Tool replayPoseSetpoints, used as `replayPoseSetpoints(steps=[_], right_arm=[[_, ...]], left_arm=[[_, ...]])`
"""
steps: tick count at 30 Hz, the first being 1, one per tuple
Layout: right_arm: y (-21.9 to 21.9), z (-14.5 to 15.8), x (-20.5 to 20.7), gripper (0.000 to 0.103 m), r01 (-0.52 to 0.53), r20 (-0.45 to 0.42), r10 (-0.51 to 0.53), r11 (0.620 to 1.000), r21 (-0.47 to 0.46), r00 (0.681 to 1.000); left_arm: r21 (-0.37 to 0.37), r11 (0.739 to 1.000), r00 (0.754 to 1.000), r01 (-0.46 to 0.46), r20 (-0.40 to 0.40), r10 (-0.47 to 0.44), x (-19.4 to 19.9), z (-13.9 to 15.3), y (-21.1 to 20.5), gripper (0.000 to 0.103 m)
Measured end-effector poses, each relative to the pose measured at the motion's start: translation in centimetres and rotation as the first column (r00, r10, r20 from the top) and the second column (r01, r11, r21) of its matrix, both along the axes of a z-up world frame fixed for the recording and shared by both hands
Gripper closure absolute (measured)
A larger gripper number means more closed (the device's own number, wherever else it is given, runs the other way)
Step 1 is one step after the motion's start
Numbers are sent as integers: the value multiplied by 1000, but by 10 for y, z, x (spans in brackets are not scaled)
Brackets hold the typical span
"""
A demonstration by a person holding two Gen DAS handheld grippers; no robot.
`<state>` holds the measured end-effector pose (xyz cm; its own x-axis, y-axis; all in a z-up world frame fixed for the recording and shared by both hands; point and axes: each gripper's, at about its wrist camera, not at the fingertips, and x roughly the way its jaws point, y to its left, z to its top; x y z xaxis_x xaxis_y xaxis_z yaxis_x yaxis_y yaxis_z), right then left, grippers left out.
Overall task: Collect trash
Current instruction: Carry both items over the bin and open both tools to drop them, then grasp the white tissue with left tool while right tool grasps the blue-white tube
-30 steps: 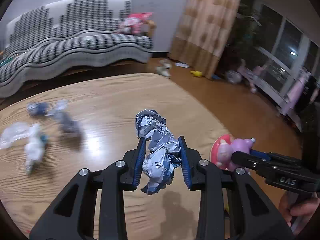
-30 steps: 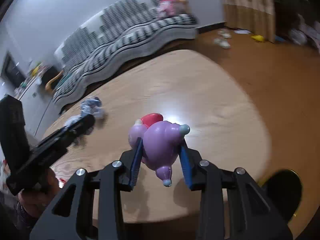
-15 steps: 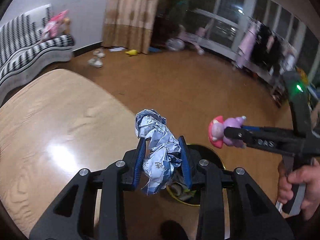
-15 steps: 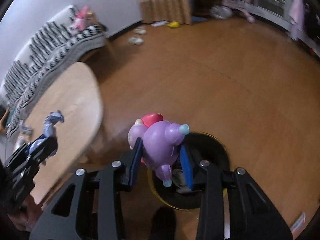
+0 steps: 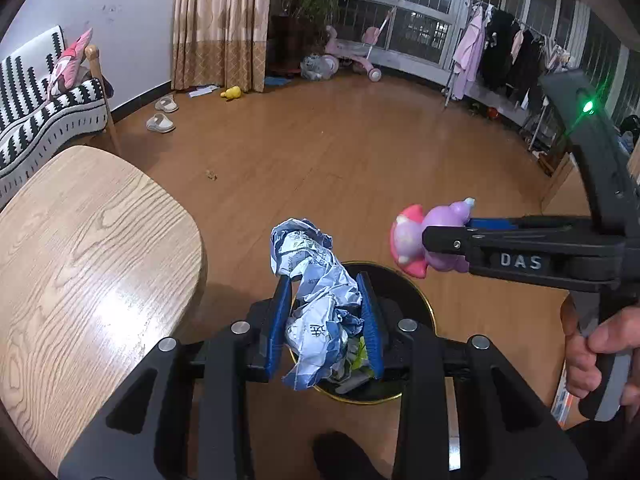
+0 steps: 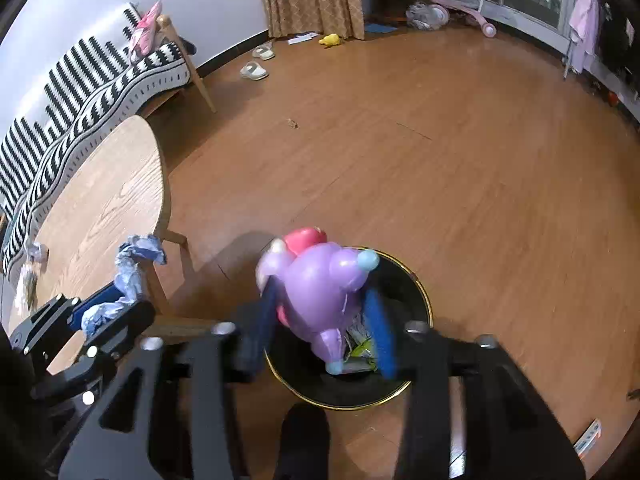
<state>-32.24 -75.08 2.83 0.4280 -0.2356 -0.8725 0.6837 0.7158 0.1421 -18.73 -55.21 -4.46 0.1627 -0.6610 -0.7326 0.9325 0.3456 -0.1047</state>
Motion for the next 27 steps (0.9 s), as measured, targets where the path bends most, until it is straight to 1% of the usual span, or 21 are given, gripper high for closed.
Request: replayPoseSetpoints(steps=[1,2,3,11,16,18,19,20,21,23,27], right_arm=[[2,2,2,24,2,0,-2,1000,-19,1000],[4,6,0,24,0,9,0,999,-43,1000],[6,7,5,24,1,11,0,999,-48,1000],[1,12,-1,23,29,14,-29,998,-54,999],[0,18,-6,22,61,27,-59,996,-71,998],[-4,21,-10,22,83,38,-80,994,-74,996],[-5,22,-11,22,94,45,-91,993,-75,995],[-7,24,-13,22,107,54,-103,991,-76,993],[-7,25,-14,22,113,59,-109,991,-76,992],[-7,28,-12,22,120,70,-115,990,-75,991],[1,29,1,21,97,73,-92,992,-77,993]], left_arm=[[4,1000,1000,1,-5,-1,0,-2,-1,71],[7,1000,1000,2,-8,-2,-1,-3,-1,71],[9,1000,1000,5,-9,-5,-1,-4,-2,71],[24,1000,999,19,-45,-17,-4,-12,-12,71],[15,999,993,46,-113,-44,-7,-20,-24,70],[4,998,992,59,-111,-58,-10,-22,-29,48],[0,999,993,54,-102,-53,-11,-22,-30,21],[-19,999,995,42,-91,-44,-11,-21,-29,14],[-31,999,995,39,-88,-42,-11,-20,-28,14],[-25,999,994,44,-96,-46,-9,-21,-26,14],[-32,999,997,1,-80,-3,5,-15,-12,12]])
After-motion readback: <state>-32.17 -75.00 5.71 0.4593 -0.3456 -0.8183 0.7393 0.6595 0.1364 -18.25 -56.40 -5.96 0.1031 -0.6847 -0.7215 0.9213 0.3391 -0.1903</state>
